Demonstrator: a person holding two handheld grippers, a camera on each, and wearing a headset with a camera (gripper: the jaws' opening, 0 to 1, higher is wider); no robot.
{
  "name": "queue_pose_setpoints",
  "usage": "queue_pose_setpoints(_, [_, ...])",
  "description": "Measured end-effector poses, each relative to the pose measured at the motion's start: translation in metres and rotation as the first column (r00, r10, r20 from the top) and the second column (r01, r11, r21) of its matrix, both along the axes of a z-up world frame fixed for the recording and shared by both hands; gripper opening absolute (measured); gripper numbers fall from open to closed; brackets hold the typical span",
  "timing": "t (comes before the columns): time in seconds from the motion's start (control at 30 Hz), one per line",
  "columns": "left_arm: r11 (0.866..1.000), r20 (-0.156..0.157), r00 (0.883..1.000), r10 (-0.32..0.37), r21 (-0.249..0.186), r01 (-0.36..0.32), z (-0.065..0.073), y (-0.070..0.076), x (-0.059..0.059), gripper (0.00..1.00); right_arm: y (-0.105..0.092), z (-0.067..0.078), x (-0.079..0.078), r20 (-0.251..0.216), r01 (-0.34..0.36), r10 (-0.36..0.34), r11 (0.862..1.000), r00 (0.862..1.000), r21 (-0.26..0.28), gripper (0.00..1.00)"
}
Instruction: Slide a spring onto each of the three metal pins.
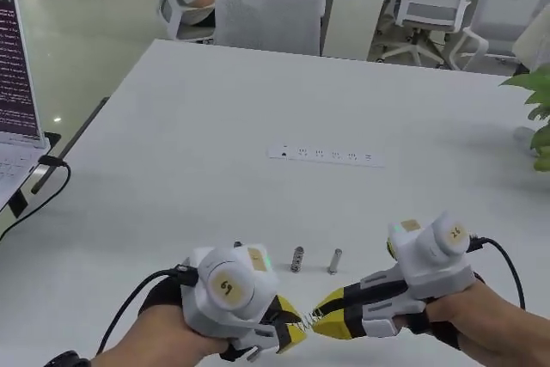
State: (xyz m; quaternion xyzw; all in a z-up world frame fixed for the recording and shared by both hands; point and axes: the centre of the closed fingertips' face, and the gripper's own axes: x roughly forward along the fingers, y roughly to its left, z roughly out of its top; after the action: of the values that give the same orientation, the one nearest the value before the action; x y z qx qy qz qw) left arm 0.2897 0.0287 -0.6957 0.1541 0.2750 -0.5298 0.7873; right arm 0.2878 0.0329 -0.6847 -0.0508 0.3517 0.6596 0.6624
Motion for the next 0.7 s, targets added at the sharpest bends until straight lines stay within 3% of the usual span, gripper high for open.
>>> queue_pose_setpoints(0.7, [0.999,0.019,1.000,-0.018,-0.027,0.019,0.000,-0.012,0.004,0.02,-0.006,0.006,0.000,0.009,0.035,-0.035,0.999,0.999,-0.021,0.08])
